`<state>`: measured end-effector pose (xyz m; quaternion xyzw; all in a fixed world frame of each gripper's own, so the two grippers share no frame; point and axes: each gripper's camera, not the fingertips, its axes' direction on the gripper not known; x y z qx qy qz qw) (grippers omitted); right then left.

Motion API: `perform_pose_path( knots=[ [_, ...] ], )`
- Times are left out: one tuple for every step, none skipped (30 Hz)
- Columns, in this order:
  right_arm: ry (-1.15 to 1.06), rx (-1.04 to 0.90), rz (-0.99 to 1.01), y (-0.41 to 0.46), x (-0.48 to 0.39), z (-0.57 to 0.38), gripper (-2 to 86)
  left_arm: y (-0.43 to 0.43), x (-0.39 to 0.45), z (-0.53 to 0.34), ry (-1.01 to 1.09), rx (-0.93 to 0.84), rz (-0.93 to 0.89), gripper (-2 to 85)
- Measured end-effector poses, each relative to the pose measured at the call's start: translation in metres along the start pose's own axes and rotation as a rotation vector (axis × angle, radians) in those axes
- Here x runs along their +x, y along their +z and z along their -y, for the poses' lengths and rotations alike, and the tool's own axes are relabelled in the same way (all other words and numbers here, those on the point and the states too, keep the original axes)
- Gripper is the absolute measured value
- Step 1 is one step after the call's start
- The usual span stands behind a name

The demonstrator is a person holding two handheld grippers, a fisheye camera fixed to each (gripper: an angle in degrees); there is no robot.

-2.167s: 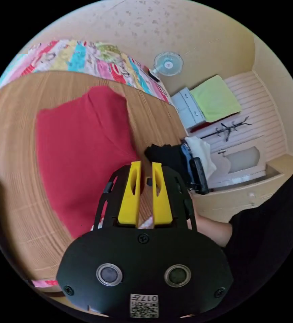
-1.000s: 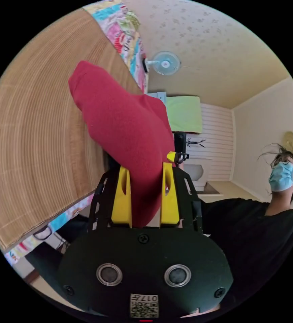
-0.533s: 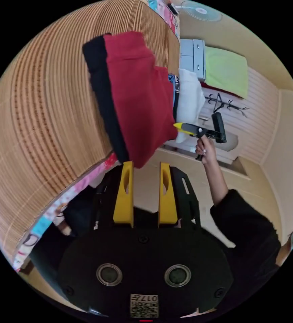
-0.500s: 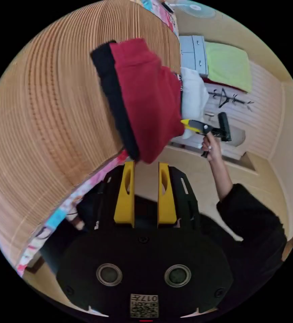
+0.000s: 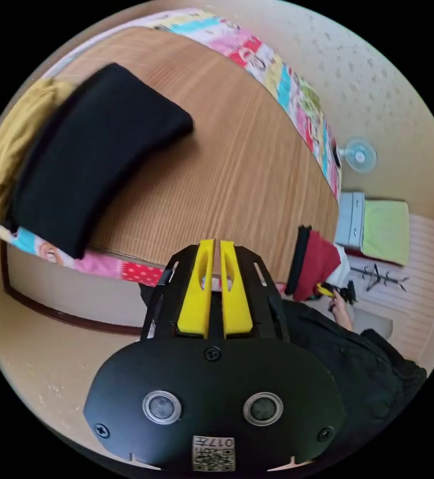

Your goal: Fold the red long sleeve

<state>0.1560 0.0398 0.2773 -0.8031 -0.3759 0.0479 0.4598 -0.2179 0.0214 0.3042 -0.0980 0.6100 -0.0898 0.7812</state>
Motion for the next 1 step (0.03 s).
perform_pose_path(
  knots=[
    [0.024, 0.079, -0.016, -0.0201, -0.0102, -0.0158, 6.0, -0.0081, -0.0078, 0.0006, -0.012, 0.022, 0.008, 5.9]
  ],
)
